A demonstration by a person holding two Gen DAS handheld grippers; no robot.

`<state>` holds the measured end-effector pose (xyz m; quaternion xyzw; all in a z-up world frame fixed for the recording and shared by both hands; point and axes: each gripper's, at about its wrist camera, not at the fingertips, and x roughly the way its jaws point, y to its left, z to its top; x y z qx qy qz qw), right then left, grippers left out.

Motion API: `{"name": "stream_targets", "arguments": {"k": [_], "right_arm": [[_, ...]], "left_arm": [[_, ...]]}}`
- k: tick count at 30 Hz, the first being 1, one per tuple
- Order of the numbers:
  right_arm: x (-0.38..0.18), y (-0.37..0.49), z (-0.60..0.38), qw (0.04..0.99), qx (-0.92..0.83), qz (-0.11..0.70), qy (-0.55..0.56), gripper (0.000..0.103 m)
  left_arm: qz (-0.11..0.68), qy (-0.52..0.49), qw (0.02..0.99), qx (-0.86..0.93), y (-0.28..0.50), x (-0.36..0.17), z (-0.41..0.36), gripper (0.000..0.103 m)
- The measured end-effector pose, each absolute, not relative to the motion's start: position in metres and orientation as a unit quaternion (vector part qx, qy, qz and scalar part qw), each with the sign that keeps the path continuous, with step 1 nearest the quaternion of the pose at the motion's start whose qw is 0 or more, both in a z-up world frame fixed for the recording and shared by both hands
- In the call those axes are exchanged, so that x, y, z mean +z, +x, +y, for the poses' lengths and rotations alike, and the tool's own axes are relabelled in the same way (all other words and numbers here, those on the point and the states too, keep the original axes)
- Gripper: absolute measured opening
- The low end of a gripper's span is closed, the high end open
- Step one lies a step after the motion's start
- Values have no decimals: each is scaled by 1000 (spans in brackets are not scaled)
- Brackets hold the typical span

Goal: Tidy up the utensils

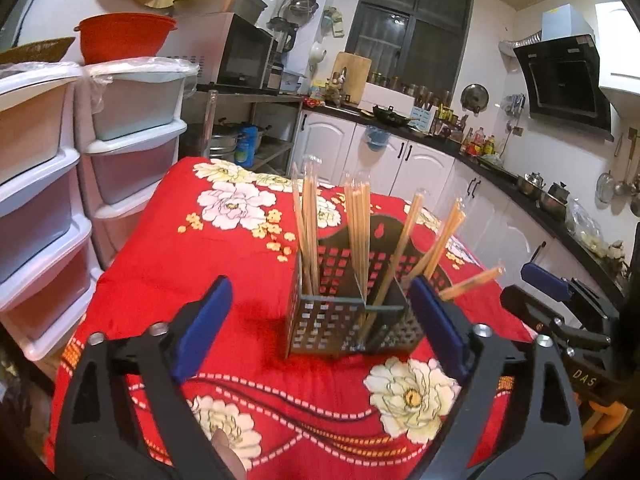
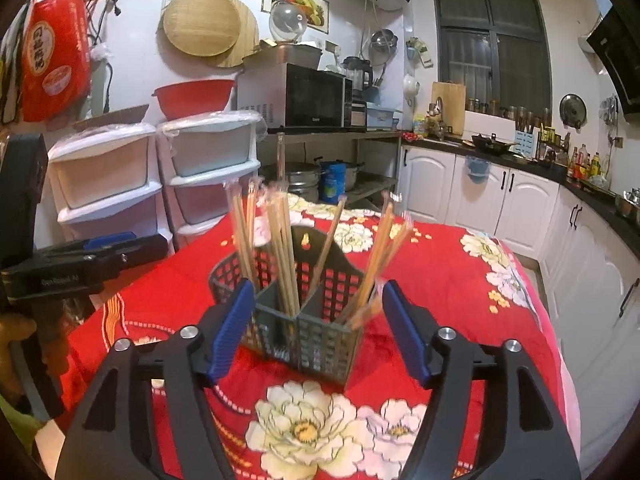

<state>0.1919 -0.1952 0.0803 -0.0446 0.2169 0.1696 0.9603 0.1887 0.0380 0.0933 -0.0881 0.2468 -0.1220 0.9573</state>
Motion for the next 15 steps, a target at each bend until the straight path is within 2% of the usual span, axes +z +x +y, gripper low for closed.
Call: {"name": "stream_targets", "arguments": {"k": [4,9,15], "right_arm": [[69,182,-198,959,166,225,-39,74],[48,170,-200,956,159,242,-40,82],[21,161,-207,951,156,264,-33,83]], "left_arm": [[251,-91,956,-120,177,82,36,91],[262,-92,953,-119,165,62,32,91],[275,-93,950,-113,155,35,32,92]]}}
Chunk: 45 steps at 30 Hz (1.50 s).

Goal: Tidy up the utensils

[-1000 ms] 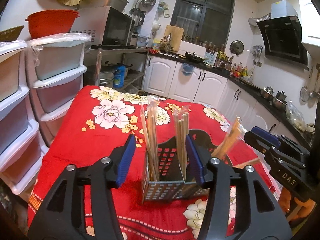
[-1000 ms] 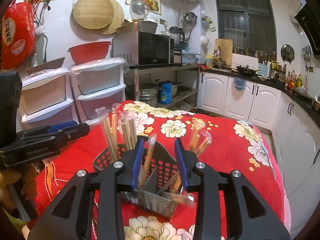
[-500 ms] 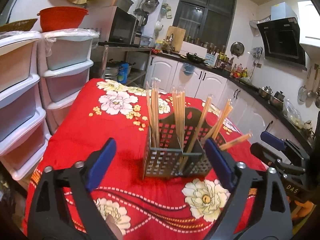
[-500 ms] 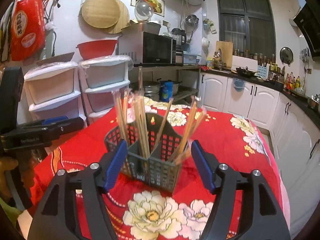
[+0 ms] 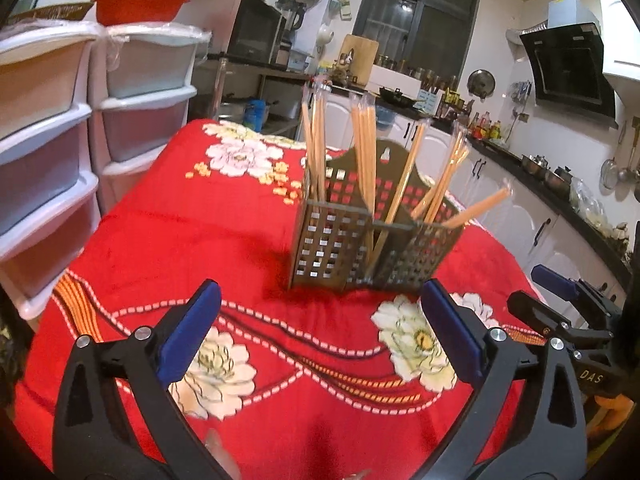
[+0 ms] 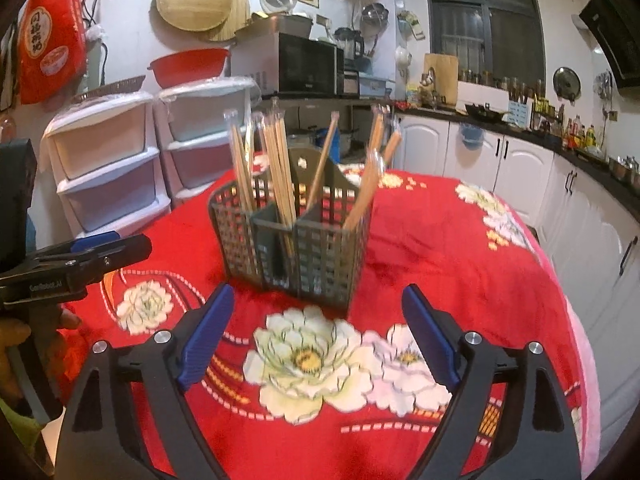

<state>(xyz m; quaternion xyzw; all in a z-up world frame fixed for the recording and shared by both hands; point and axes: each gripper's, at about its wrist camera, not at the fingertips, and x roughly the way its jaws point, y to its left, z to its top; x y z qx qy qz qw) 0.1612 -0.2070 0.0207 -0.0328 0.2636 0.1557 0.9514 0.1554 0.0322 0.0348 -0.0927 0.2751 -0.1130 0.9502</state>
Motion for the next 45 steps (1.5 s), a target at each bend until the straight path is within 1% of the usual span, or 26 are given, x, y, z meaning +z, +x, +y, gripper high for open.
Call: {"name": "stream_targets", "arguments": {"k": [6,11,14,17,20,26,35,45], "right_arm": [[-1,158,-213,952,147,267,-21,83],[-9,156,-221,961,129,243,-16,83],[-12,155,-227,966,118,229,-5,88],[-15,155,-229,971,109,213,-3,89],[-15,155,-231,974,105,202,-2,92],[-16,159,-227,974,103,200,-7,96],[-21,162,-225,973,97,208,-10,96],[-22,162,-225,973,95,209,-9,96]], "left_arm": [[269,-84,954,-99,151,18,28,92],[256,-72,960,-90,153,10,25,92],[247,-65,963,-85,154,7,23,92],[240,-59,966,-82,157,6,20,92],[235,-55,967,-79,159,4,17,92],[226,-63,969,-77,162,1,18,92],[208,-62,973,-82,155,2,17,92],[211,-69,972,-76,157,2,19,92]]}}
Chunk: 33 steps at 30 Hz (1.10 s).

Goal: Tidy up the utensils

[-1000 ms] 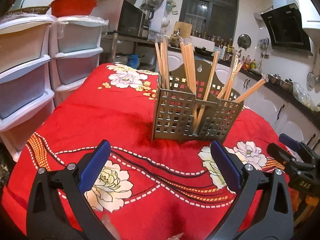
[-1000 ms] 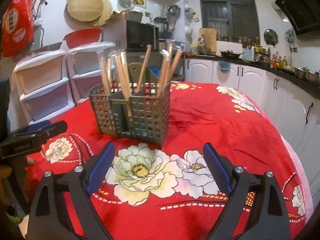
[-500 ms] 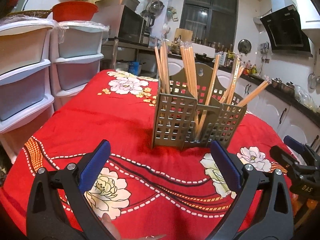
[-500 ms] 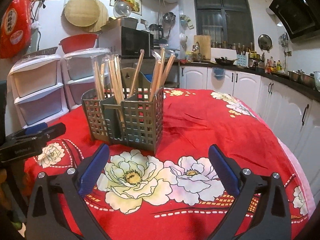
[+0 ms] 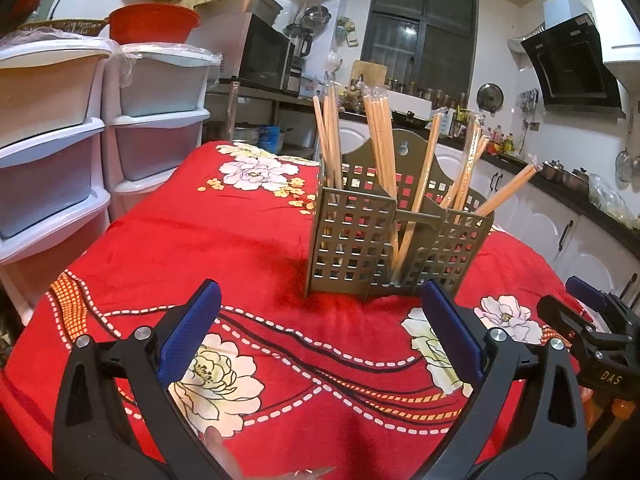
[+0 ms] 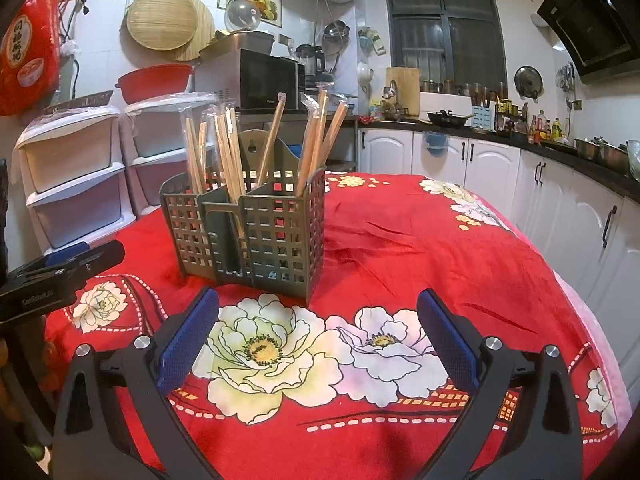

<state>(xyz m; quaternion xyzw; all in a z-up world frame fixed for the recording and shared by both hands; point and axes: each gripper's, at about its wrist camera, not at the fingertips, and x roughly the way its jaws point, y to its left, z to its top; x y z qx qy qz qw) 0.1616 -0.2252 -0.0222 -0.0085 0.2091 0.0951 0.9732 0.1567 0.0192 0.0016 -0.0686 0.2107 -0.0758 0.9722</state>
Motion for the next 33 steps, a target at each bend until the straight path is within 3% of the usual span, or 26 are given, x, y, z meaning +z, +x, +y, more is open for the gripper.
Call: {"name": "stream_targets", "arguments": {"k": [33], "right_arm": [[-24,160,-224,973,95,211,-9,96]], "left_arm": [[208,-65,973,-73,154,3,19,92]]}}
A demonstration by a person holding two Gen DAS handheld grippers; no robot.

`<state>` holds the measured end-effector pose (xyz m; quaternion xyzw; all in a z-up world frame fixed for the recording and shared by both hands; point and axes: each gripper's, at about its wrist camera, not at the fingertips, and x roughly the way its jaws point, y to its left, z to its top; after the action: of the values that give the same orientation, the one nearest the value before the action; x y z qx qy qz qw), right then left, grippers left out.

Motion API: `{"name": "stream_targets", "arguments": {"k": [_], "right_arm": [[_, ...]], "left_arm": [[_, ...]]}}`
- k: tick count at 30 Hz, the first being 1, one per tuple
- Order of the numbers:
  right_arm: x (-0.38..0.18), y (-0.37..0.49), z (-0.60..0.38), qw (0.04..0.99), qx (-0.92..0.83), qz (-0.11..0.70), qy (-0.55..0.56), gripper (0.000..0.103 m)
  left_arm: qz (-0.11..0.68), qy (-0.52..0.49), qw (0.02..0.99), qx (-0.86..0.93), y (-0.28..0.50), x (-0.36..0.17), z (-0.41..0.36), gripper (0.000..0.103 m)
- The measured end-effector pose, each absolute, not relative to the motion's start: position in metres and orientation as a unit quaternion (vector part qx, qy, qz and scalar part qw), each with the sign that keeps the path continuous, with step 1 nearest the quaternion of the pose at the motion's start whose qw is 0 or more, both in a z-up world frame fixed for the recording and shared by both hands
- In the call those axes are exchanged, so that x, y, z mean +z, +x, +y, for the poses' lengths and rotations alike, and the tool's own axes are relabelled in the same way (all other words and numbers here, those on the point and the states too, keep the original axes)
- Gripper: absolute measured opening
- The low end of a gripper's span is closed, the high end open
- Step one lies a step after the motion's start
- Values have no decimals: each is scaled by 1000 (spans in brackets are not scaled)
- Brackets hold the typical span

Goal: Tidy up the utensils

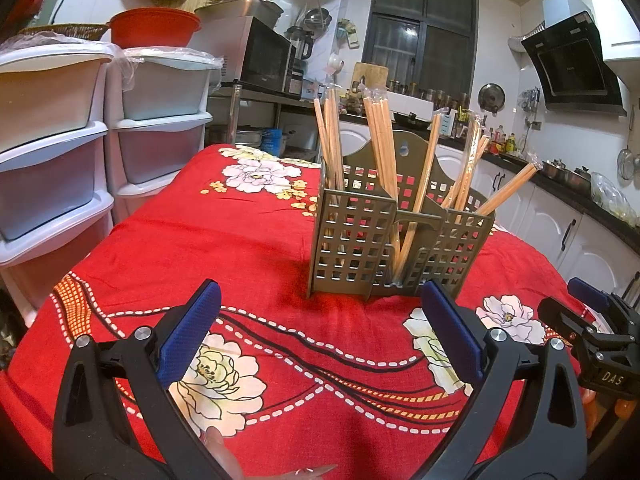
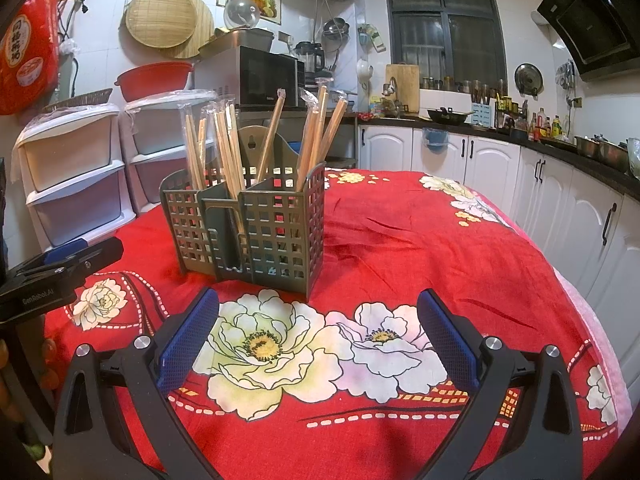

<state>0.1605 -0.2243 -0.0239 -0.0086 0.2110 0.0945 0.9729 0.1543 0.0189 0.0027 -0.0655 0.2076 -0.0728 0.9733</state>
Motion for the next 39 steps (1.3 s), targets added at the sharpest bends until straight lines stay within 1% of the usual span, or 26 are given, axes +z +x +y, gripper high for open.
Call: {"name": "stream_targets", "arguments": {"k": [39], "right_arm": [[-30,159,-226,972,94,216,-8,96]], "left_arm": [[217,-67,972,-67,156,0,18,92]]}}
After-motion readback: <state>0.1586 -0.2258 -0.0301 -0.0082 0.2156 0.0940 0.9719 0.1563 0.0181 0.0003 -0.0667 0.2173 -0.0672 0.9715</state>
